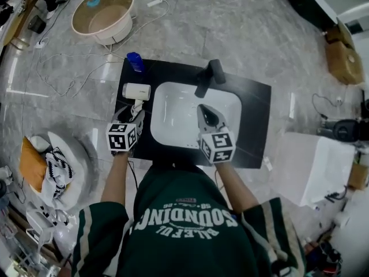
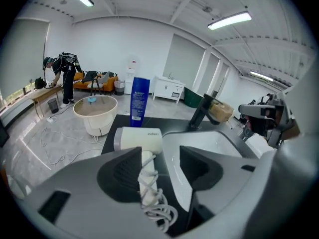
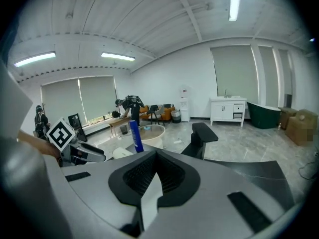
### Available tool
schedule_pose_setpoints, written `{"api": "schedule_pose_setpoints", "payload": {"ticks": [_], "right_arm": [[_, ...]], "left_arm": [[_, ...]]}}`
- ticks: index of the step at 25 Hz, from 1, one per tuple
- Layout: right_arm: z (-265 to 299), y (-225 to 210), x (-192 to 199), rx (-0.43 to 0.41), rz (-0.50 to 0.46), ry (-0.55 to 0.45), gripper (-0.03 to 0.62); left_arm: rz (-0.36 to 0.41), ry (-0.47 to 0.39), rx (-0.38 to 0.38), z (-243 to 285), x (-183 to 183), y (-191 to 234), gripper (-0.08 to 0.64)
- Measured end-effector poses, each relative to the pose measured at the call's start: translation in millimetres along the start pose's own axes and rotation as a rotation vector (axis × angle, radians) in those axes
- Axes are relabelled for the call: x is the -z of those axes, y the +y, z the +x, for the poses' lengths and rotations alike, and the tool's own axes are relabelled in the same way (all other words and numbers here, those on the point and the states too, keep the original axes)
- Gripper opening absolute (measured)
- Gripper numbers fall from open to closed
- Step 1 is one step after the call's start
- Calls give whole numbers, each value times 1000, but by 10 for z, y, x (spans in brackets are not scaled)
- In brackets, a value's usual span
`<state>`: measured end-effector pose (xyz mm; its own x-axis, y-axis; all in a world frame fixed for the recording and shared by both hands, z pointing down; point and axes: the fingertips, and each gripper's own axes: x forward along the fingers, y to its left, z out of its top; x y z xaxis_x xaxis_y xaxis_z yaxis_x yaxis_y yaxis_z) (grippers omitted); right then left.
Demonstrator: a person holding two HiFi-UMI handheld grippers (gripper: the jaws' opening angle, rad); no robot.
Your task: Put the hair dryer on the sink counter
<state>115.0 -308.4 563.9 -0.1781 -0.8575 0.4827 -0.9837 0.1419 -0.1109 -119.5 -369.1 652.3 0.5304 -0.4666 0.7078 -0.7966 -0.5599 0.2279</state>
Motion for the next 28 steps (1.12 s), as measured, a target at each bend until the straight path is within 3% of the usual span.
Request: {"api": "schedule_pose_setpoints", "payload": {"ticks": [4,9,17,28], "right_arm": [[-47,-79,-218,4,-6,-56,0],[-155,-178,-545,0,-31,-130,0],[-347,-314,-869,12,-33,-215,0],[-482,-363,-796,32,-38,-237,0]], "left_arm": [[37,-97,25,-227,-342,-265,139],[102,-225,1,-498,-827,-537,7],[171,-371,29,-785,-1307,-939,2],[201,-384,65,-775,-1330,-1098,2]]}}
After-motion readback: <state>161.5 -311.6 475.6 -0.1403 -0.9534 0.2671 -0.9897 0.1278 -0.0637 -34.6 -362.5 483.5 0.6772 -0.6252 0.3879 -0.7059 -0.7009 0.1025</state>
